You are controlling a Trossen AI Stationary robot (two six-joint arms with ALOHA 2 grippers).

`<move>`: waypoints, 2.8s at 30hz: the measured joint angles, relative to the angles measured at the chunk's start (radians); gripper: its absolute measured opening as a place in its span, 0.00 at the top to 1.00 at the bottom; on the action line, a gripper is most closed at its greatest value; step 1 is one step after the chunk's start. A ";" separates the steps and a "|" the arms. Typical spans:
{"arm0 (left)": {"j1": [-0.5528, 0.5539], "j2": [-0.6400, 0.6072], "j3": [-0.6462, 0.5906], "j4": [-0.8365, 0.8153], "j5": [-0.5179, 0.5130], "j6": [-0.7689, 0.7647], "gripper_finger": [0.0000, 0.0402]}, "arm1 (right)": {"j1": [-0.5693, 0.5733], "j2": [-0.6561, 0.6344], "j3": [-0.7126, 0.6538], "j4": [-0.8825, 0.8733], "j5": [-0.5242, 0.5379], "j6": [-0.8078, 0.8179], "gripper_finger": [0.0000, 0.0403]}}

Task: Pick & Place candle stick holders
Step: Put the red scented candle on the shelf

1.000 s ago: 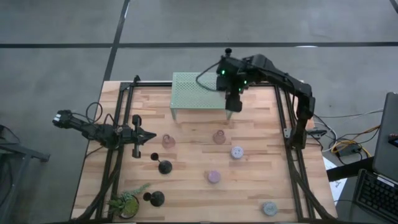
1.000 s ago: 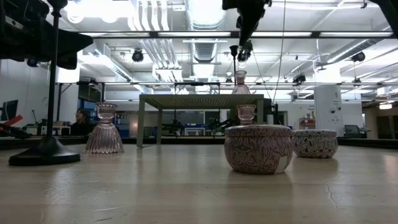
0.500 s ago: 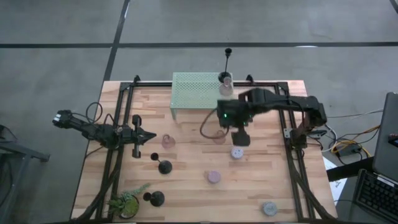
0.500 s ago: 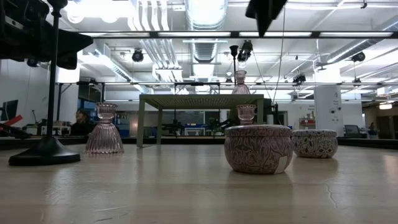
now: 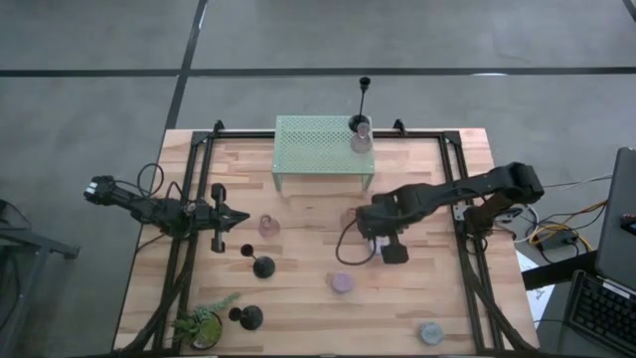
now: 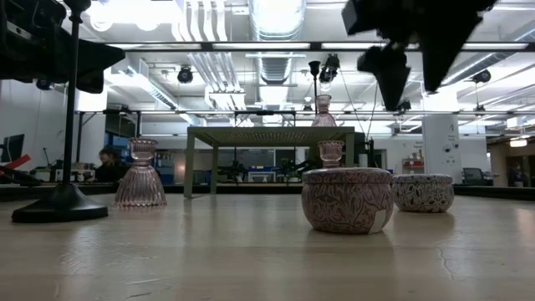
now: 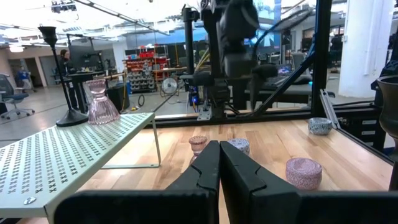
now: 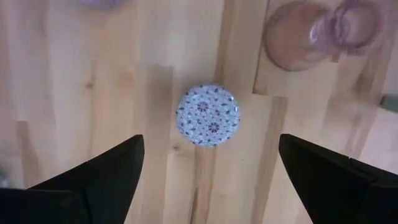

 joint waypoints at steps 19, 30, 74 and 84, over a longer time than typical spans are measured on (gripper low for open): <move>0.000 0.000 0.000 0.000 0.000 0.000 0.96 | -0.002 -0.002 -0.247 0.274 0.003 0.034 0.09; 0.000 0.000 0.000 0.000 0.000 0.000 0.96 | -0.001 -0.002 -0.327 0.361 0.029 0.029 0.09; 0.000 0.000 0.000 0.000 0.000 0.000 0.96 | 0.023 0.000 -0.443 0.556 0.021 0.094 0.12; 0.000 0.000 0.000 0.000 0.000 0.000 0.96 | 0.023 0.000 -0.443 0.557 0.021 0.094 0.26</move>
